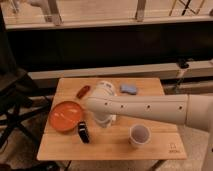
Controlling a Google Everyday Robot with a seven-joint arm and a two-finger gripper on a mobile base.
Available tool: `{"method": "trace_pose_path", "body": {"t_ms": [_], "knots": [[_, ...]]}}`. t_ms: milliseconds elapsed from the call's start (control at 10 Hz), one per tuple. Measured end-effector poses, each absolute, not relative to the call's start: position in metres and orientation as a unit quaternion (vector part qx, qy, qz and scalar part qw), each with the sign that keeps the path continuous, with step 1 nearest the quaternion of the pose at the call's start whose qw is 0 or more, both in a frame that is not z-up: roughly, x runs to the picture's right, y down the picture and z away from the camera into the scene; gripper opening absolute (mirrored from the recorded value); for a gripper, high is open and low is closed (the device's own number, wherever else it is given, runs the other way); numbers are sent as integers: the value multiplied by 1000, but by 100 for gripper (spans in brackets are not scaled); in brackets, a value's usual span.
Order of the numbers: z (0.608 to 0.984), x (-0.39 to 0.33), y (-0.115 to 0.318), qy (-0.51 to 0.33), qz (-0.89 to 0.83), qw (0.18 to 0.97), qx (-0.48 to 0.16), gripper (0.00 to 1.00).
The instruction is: Knock the eraser over
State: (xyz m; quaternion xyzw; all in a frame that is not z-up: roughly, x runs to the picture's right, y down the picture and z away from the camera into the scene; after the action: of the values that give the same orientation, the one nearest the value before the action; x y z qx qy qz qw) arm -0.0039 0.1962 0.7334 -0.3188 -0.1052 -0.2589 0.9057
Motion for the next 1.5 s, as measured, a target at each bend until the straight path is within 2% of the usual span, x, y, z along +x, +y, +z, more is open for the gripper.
{"method": "trace_pose_path", "body": {"t_ms": [200, 500, 1500], "knots": [[735, -15, 197, -110, -271, 902, -316, 1], [735, -49, 199, -118, -285, 898, -314, 0], [744, -76, 201, -137, -308, 891, -305, 0]]}}
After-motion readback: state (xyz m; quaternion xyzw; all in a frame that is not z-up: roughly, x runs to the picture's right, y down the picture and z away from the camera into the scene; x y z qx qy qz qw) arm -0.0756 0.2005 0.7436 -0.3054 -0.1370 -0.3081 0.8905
